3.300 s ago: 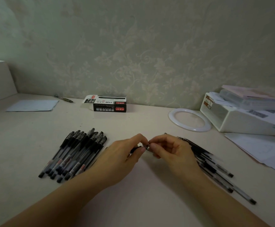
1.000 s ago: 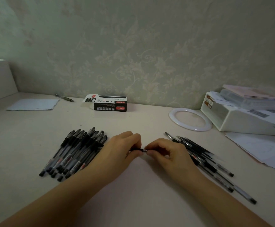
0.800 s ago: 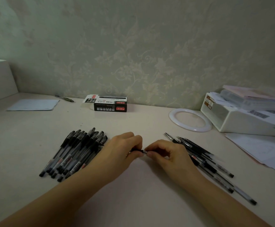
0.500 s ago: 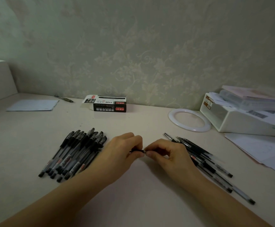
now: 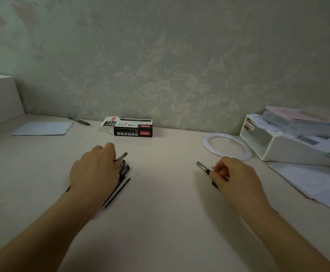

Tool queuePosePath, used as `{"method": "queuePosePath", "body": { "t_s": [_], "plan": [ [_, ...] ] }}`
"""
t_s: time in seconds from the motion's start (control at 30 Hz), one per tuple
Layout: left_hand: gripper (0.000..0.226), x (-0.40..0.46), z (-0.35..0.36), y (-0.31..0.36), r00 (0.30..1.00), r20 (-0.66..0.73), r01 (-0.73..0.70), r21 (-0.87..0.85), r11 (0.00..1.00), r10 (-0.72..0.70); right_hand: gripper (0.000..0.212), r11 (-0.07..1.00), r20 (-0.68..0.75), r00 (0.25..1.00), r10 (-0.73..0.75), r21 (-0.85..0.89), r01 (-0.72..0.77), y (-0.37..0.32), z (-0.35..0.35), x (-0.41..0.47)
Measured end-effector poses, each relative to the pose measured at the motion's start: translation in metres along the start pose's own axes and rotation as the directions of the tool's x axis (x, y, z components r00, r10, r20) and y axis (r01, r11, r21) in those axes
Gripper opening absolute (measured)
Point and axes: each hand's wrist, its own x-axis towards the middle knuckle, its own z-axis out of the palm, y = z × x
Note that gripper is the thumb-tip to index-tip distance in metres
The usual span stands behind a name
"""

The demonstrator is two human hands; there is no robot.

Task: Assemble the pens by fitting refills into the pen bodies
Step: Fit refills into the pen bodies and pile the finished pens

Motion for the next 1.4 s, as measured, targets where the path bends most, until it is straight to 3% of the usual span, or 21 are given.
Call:
{"method": "queuePosePath", "body": {
  "t_s": [0.17,0.6,0.67,0.73,0.8,0.93,1.0,1.07,1.13,1.27,1.4],
  "plan": [
    [0.006,0.001,0.007,-0.004,0.990,0.135,0.035,0.074,0.997,-0.045,0.013,0.983,0.090,0.990,0.108,-0.158,-0.093,0.002,-0.010,0.000],
    [0.021,-0.002,0.011,0.002,0.997,0.072,0.015,0.080,0.997,-0.020,0.020,0.932,0.285,0.952,0.115,-0.363,-0.004,-0.006,-0.005,-0.003],
    [0.022,-0.003,0.011,0.007,0.999,-0.021,-0.049,-0.038,0.998,0.048,0.019,0.965,0.319,0.942,0.102,-0.263,-0.016,-0.008,-0.008,0.000],
    [0.019,-0.009,0.012,0.019,0.982,-0.111,-0.177,-0.222,0.959,0.156,0.017,0.995,0.319,0.943,0.092,-0.005,-0.096,-0.012,-0.011,0.002],
    [0.017,-0.020,0.016,0.035,0.972,-0.083,-0.234,-0.414,0.880,0.220,0.010,0.944,0.313,0.945,0.090,0.275,-0.181,-0.020,-0.009,0.002],
    [0.037,-0.041,0.028,0.059,0.941,0.120,-0.146,-0.700,0.699,0.316,0.014,0.638,0.392,0.913,0.116,0.675,-0.371,-0.033,0.005,0.000],
    [0.044,-0.045,0.029,0.062,0.912,0.162,-0.158,-0.710,0.686,0.378,0.017,0.453,0.449,0.883,0.137,0.764,-0.459,-0.036,0.014,-0.004],
    [0.036,-0.045,0.031,0.061,0.895,0.167,-0.206,-0.668,0.715,0.415,0.017,0.336,0.495,0.858,0.134,0.792,-0.510,-0.039,0.023,-0.010],
    [0.021,-0.044,0.033,0.060,0.884,0.142,-0.277,-0.608,0.744,0.445,0.014,0.354,0.495,0.863,0.098,0.793,-0.495,-0.040,0.030,-0.015],
    [0.014,-0.042,0.038,0.057,0.874,0.091,-0.369,-0.516,0.773,0.477,0.009,0.588,0.397,0.918,-0.001,0.743,-0.320,-0.040,0.032,-0.015],
    [0.020,-0.041,0.043,0.055,0.856,0.128,-0.406,-0.433,0.805,0.501,0.009,0.601,0.407,0.912,-0.057,0.743,-0.294,-0.039,0.033,-0.016]
  ]
}}
